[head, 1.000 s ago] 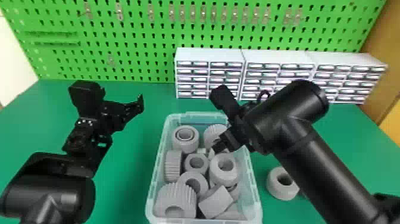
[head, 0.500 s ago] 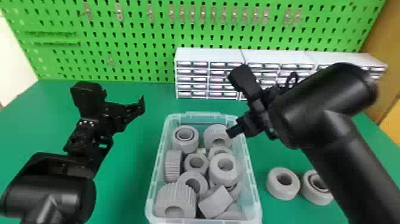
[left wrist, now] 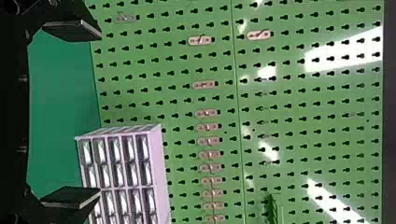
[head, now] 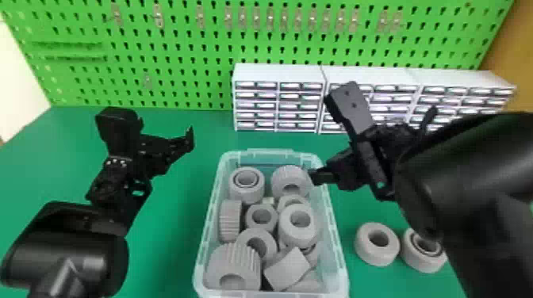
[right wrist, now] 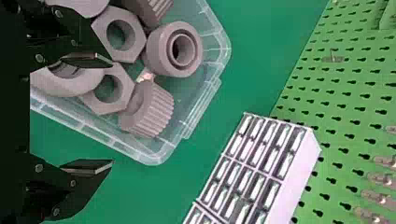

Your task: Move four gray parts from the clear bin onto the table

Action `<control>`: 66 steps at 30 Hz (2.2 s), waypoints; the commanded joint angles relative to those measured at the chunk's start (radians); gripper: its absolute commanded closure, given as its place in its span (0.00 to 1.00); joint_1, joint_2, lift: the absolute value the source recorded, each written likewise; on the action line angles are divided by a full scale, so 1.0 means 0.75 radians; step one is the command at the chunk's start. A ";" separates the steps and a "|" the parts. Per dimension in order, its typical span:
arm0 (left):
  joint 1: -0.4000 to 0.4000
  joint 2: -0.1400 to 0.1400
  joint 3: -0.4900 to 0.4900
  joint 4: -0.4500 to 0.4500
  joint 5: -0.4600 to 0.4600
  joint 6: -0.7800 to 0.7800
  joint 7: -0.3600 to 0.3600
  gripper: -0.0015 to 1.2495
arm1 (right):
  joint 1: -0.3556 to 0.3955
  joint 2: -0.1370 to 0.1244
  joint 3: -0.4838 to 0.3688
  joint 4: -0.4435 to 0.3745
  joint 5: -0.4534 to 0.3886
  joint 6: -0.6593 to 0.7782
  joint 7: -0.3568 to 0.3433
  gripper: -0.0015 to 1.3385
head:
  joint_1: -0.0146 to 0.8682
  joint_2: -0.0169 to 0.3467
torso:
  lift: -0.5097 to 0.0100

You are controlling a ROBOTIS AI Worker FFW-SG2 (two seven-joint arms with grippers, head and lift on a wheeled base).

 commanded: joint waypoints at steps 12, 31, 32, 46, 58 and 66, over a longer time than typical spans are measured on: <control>-0.002 0.000 -0.010 0.000 0.000 0.006 -0.014 0.09 | 0.145 -0.014 -0.076 -0.077 0.080 0.010 0.000 0.37 | 0.78 0.14 | 0.89; 0.004 0.000 -0.004 -0.002 -0.022 0.010 -0.034 0.09 | 0.264 0.009 -0.152 -0.089 0.141 0.010 0.000 0.37 | 0.78 0.14 | 0.89; 0.004 0.000 -0.006 -0.002 -0.024 0.010 -0.034 0.09 | 0.264 0.007 -0.154 -0.089 0.141 0.010 0.000 0.37 | 0.78 0.14 | 0.89; -0.018 0.000 -0.022 -0.004 -0.049 0.008 -0.036 0.09 | 0.170 -0.008 -0.084 -0.042 0.074 0.010 0.000 0.37 | 0.78 0.14 | 0.89; -0.035 0.000 -0.026 0.000 -0.049 0.008 -0.036 0.09 | 0.035 -0.040 0.047 0.083 -0.141 0.010 0.000 0.37 | 0.78 0.14 | 0.89; -0.039 0.000 -0.026 0.000 -0.049 0.008 -0.036 0.09 | -0.051 -0.069 0.141 0.173 -0.284 0.010 0.000 0.37 | 0.78 0.14 | 0.89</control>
